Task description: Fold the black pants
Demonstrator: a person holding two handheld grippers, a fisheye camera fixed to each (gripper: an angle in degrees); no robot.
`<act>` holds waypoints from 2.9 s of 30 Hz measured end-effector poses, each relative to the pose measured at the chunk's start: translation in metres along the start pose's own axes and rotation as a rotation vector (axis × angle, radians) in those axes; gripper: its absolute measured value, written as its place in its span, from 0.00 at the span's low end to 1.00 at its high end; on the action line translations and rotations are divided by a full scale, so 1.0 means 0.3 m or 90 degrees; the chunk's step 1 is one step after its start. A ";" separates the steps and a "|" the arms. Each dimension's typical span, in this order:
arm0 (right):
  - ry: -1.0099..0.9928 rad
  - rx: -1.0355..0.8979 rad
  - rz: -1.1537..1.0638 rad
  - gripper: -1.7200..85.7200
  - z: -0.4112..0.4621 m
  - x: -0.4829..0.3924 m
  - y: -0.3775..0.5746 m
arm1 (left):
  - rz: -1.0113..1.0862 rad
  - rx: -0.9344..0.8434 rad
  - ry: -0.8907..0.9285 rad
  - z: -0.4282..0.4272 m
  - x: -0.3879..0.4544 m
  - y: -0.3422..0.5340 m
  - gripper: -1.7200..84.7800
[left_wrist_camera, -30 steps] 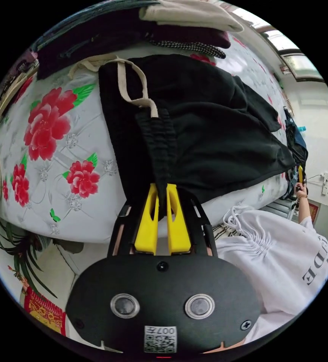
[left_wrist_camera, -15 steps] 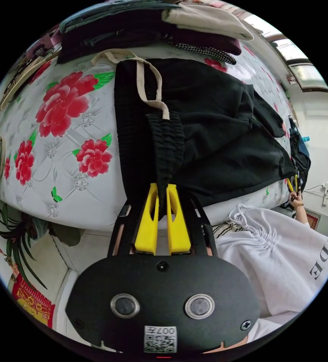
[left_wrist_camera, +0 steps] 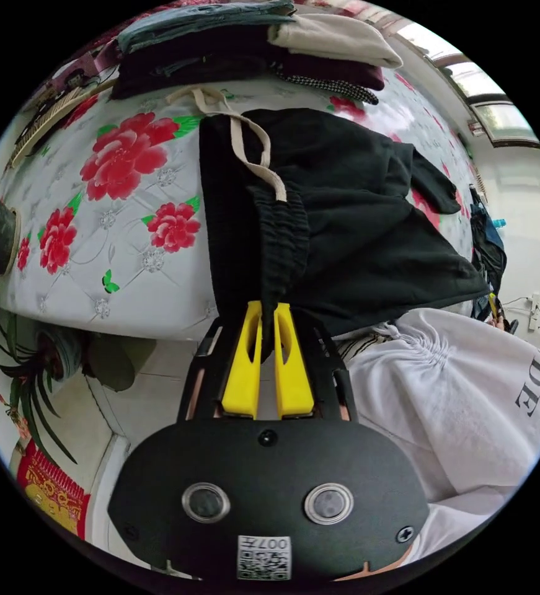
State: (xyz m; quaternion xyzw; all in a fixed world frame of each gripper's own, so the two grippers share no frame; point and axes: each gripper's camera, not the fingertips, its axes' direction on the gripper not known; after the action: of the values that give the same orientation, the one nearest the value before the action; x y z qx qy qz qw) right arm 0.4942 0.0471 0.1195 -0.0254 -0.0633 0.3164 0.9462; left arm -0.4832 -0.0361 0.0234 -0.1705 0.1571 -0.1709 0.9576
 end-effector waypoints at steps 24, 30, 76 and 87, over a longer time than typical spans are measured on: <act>0.076 -0.161 -0.456 0.13 0.604 -1.185 -0.401 | 0.044 0.060 -0.175 0.054 0.300 -0.495 0.09; 0.216 -0.211 -0.686 0.12 0.774 -1.459 -0.497 | 0.082 0.034 -0.248 0.067 0.353 -0.723 0.08; 0.070 -0.358 -0.680 0.14 0.518 -1.146 -0.104 | 0.136 0.102 -0.170 0.077 0.244 -0.797 0.13; 0.290 -0.296 -0.792 0.04 0.460 -1.158 -0.090 | 0.179 -0.011 -0.199 0.136 0.230 -0.866 0.03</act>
State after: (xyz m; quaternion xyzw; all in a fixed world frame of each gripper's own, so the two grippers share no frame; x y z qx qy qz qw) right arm 0.2164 -0.1827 0.2226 -0.2519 0.0675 -0.3183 0.9114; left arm -0.4781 -0.2807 0.1420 -0.1796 0.0302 -0.0057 0.9833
